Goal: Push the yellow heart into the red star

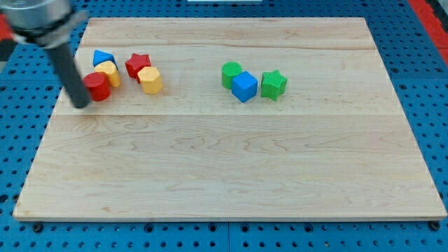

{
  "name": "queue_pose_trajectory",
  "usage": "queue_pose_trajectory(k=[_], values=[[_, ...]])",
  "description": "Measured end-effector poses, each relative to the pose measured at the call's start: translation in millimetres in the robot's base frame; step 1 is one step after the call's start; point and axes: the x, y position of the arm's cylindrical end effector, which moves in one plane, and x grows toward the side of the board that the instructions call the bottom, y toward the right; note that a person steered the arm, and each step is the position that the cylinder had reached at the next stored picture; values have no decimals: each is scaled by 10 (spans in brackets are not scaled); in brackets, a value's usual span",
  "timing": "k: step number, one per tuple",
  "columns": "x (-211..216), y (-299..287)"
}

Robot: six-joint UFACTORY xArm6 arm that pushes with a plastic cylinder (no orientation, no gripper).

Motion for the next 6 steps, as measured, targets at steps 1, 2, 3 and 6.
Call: queue_pose_trajectory(k=[1, 2, 3, 6], values=[[-66, -182], [-389, -40], [-645, 401], [-1395, 70]])
